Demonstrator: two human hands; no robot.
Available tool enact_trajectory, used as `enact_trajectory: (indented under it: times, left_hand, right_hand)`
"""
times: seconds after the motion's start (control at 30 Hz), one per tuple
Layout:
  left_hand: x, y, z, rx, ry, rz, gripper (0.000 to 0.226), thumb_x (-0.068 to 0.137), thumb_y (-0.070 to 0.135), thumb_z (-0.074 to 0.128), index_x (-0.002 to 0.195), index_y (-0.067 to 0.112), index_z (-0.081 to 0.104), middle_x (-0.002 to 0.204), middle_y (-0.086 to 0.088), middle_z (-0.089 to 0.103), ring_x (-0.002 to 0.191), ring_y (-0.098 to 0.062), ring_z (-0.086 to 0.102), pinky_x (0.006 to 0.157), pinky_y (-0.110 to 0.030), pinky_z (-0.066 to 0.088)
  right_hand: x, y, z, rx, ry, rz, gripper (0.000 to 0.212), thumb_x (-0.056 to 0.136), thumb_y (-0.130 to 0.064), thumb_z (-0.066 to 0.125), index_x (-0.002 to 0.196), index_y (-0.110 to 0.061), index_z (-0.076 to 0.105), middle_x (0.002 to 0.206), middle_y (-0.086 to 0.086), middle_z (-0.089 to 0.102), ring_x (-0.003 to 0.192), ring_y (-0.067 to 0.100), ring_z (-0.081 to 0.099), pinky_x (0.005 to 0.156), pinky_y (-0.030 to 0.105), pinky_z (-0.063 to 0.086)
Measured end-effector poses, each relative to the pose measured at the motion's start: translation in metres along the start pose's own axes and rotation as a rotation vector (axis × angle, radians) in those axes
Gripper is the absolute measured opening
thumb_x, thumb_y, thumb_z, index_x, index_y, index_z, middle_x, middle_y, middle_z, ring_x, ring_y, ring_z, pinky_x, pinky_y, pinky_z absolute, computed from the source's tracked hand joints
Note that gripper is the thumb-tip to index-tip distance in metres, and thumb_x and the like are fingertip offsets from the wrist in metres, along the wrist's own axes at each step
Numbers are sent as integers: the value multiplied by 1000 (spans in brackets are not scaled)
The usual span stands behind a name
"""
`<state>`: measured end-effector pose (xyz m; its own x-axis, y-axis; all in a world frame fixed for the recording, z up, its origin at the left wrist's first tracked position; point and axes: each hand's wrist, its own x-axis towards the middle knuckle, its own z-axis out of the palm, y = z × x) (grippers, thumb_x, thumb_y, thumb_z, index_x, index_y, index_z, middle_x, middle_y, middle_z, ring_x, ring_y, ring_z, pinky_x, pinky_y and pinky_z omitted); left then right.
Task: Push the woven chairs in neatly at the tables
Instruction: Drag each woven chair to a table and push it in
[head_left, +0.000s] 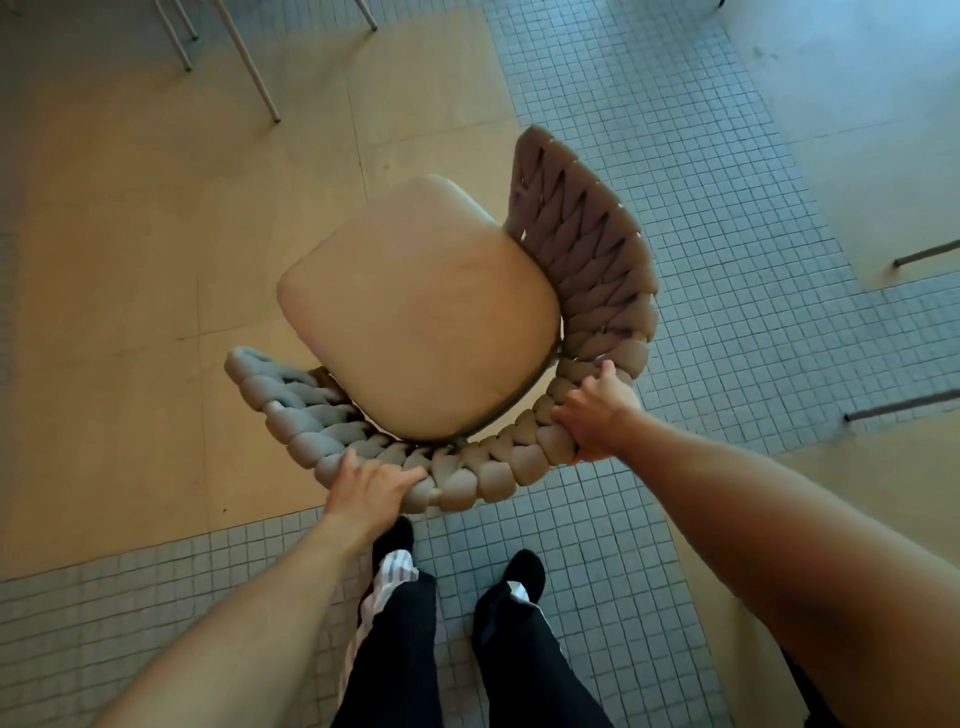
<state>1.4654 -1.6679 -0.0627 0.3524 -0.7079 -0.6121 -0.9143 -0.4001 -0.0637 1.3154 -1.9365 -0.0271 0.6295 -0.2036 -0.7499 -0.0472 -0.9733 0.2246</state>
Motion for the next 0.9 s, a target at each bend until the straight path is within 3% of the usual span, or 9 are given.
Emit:
enact_trajectory:
  times: [0.2,0.4,0.67,0.8,0.9]
  left_hand:
    - [4,-71,-3,201,9,46,33,96,27,44,122,47,47,112,15,67,108,-16,60,105,-54,24]
    - [8,-115,-18,266,-7,56,51,101,18,44,140,51,41,137,17,55,134,-19,44,115,-69,-1]
    - [12,-153,-25,278,-76,0,55,99,20,52,141,54,40,147,22,43,146,-22,22,111,-78,3]
    - [11,-147,-25,238,-116,-52,60,95,16,58,142,48,43,146,18,44,150,-27,16,110,-79,2]
    - [8,-136,-21,245,-112,-92,55,91,17,58,139,41,47,139,14,51,145,-31,21,109,-80,1]
  right_hand:
    - [3,-63,-15,156,-28,62,66,93,-67,55,140,-21,55,132,7,64,123,36,60,109,71,32]
    - [13,-112,-34,355,-53,141,68,92,-63,60,141,-16,53,135,8,63,126,36,59,109,75,30]
    - [24,-156,-50,473,-19,186,64,90,-63,63,134,-17,59,126,5,66,118,32,62,105,77,34]
    - [22,-155,-47,478,6,170,64,88,-64,65,135,-22,57,128,3,65,119,32,61,104,73,34]
    - [19,-146,-40,504,57,102,62,86,-64,66,134,-26,55,126,2,66,115,31,62,102,58,41]
